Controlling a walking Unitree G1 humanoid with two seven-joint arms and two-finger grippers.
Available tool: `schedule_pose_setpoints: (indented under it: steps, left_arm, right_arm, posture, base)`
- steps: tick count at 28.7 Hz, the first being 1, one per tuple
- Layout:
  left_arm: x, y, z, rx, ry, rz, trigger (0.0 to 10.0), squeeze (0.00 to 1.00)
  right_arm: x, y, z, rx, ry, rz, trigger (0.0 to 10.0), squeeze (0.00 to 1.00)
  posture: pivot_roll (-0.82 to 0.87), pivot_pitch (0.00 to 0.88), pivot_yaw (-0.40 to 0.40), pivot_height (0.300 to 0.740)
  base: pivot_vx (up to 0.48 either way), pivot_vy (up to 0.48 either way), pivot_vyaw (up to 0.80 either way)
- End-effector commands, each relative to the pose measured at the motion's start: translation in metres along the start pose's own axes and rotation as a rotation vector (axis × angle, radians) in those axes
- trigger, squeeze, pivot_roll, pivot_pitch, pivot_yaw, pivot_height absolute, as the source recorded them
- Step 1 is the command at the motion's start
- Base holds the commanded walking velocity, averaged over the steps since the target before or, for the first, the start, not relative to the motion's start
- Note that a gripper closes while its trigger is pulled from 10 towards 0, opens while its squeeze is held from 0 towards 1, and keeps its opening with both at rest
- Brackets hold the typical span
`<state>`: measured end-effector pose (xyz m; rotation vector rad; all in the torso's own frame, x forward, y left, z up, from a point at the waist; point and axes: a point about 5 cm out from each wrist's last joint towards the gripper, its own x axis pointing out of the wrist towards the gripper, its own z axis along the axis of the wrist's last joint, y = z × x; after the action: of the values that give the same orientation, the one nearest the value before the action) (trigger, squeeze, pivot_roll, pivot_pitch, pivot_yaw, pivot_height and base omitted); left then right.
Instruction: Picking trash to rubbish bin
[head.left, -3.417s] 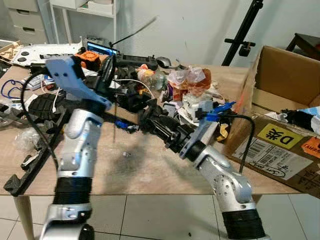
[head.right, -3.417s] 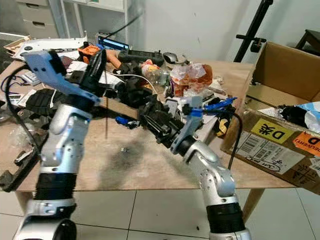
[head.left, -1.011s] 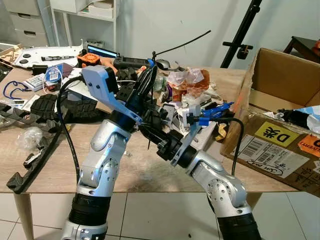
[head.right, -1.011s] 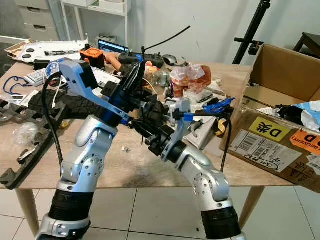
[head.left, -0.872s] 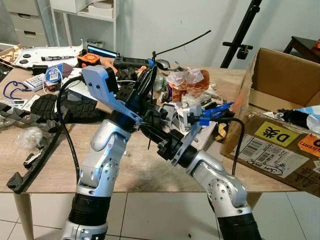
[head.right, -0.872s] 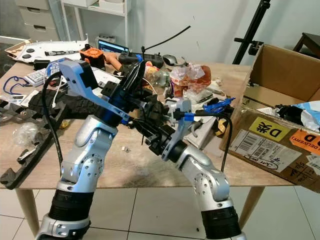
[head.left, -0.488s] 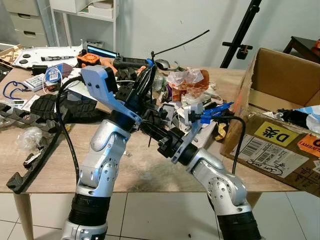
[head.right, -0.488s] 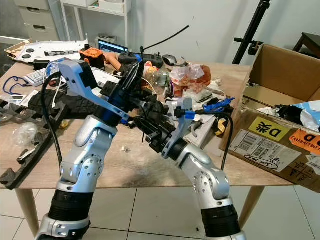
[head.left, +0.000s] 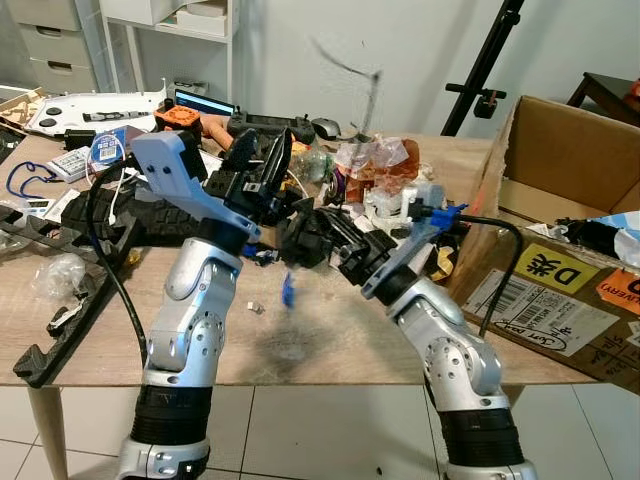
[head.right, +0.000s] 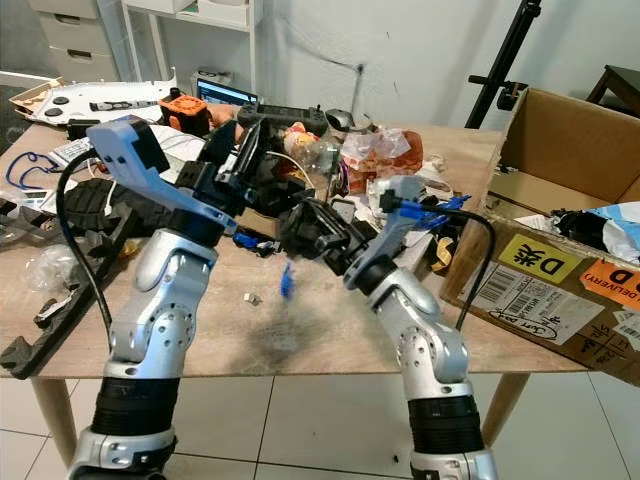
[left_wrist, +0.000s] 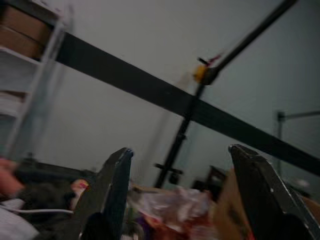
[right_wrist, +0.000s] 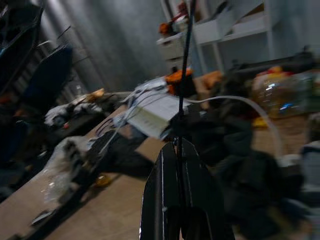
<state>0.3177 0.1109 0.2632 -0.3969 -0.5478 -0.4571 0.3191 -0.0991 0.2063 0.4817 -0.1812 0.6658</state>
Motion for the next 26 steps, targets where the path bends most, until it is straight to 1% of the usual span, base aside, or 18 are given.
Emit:
schedule_pose_setpoints:
  steps: [1,2,3,5,6,7,9,10,12,13,14,15,16,18,20,22,23,26]
  left_arm:
    - [0.002,0.0,-0.001,0.025,0.009,0.0,10.0,1.0]
    - [0.002,0.0,-0.001,0.025,0.009,0.0,10.0,1.0]
    - [0.002,0.005,0.0,0.047,0.01,0.027,10.0,1.0]
    - [-0.004,0.026,-0.005,0.184,0.08,0.131,10.0,1.0]
    - [-0.006,0.033,-0.007,0.227,0.108,0.165,10.0,0.73]
    - [-0.008,0.037,-0.008,0.254,0.126,0.182,10.0,0.66]
    - [-0.009,0.038,-0.01,0.281,0.143,0.187,10.0,0.55]
    - [-0.009,0.039,-0.012,0.301,0.159,0.192,10.0,0.34]
    - [-0.009,0.039,-0.013,0.304,0.162,0.193,10.0,0.34]
    - [-0.009,0.039,-0.014,0.305,0.163,0.194,10.0,0.22]
    - [-0.009,0.039,-0.015,0.304,0.163,0.195,10.0,0.22]
    - [-0.009,0.038,-0.016,0.305,0.168,0.193,10.0,0.01]
    - [-0.009,0.038,-0.016,0.305,0.168,0.193,10.0,0.01]
    - [-0.008,0.037,-0.018,0.309,0.176,0.19,10.0,0.0]
    - [-0.008,0.036,-0.021,0.319,0.187,0.184,10.0,0.0]
    - [-0.008,0.037,-0.023,0.325,0.199,0.179,10.0,0.0]
    - [-0.009,0.037,-0.023,0.325,0.204,0.176,10.0,0.0]
    - [-0.009,0.037,-0.024,0.325,0.208,0.174,10.0,0.0]
  right_arm:
    - [-0.001,-0.004,0.003,-0.008,-0.014,-0.023,0.0,0.0]
    - [-0.001,-0.004,0.003,-0.008,-0.014,-0.023,0.0,0.0]
    - [-0.001,-0.006,0.005,-0.016,-0.025,-0.035,0.0,0.0]
    - [0.0,-0.016,0.03,-0.092,-0.096,-0.08,0.0,0.0]
    - [0.0,-0.021,0.042,-0.137,-0.128,-0.101,0.0,0.0]
    - [0.0,-0.025,0.052,-0.181,-0.152,-0.119,0.0,0.0]
    - [-0.002,-0.034,0.072,-0.271,-0.19,-0.17,0.0,0.0]
    - [-0.007,-0.047,0.095,-0.361,-0.235,-0.249,0.0,0.0]
    - [-0.008,-0.049,0.1,-0.379,-0.245,-0.266,0.0,0.0]
    - [-0.012,-0.056,0.111,-0.42,-0.265,-0.312,0.0,0.0]
    - [-0.014,-0.06,0.117,-0.446,-0.277,-0.341,0.0,0.0]
    - [-0.021,-0.072,0.129,-0.474,-0.294,-0.406,10.0,0.0]
    - [-0.021,-0.072,0.129,-0.474,-0.294,-0.406,10.0,0.0]
    - [-0.032,-0.088,0.143,-0.499,-0.297,-0.503,10.0,0.0]
    - [-0.05,-0.111,0.156,-0.524,-0.289,-0.655,10.0,0.0]
    - [-0.07,-0.13,0.167,-0.514,-0.302,-0.803,10.0,0.0]
    - [-0.077,-0.137,0.171,-0.498,-0.31,-0.856,10.0,0.0]
    - [-0.082,-0.14,0.173,-0.488,-0.316,-0.886,10.0,0.0]
  posture:
    - [-0.02,0.1,-0.082,0.74]
    - [-0.02,0.1,-0.082,0.74]
    - [-0.02,0.104,-0.08,0.74]
    - [-0.02,0.109,-0.076,0.74]
    - [-0.02,0.109,-0.076,0.74]
    - [-0.02,0.109,-0.076,0.74]
    - [-0.03,0.114,-0.075,0.74]
    - [-0.03,0.114,-0.075,0.74]
    - [-0.03,0.114,-0.075,0.74]
    - [-0.03,0.118,-0.077,0.74]
    - [-0.03,0.118,-0.077,0.74]
    - [-0.04,0.124,-0.078,0.74]
    - [-0.04,0.124,-0.078,0.74]
    - [-0.04,0.125,-0.079,0.74]
    - [-0.04,0.128,-0.084,0.74]
    - [-0.05,0.13,-0.085,0.74]
    - [-0.05,0.13,-0.086,0.74]
    - [-0.05,0.13,-0.086,0.74]
  base:
    - [0.0,0.0,0.0]
    - [0.0,0.0,0.0]
    - [0.0,0.0,0.0]
    - [0.0,0.0,0.0]
    - [0.0,0.0,0.0]
    - [0.0,0.0,0.0]
    - [0.0,0.0,0.0]
    - [0.0,0.0,0.0]
    - [0.0,0.0,0.0]
    - [0.0,0.0,0.0]
    - [0.0,0.0,0.0]
    - [0.0,0.0,0.0]
    - [0.0,0.0,0.0]
    - [0.0,0.0,0.0]
    - [0.0,0.0,0.0]
    - [0.0,0.0,0.0]
    - [0.0,0.0,0.0]
    - [0.0,0.0,0.0]
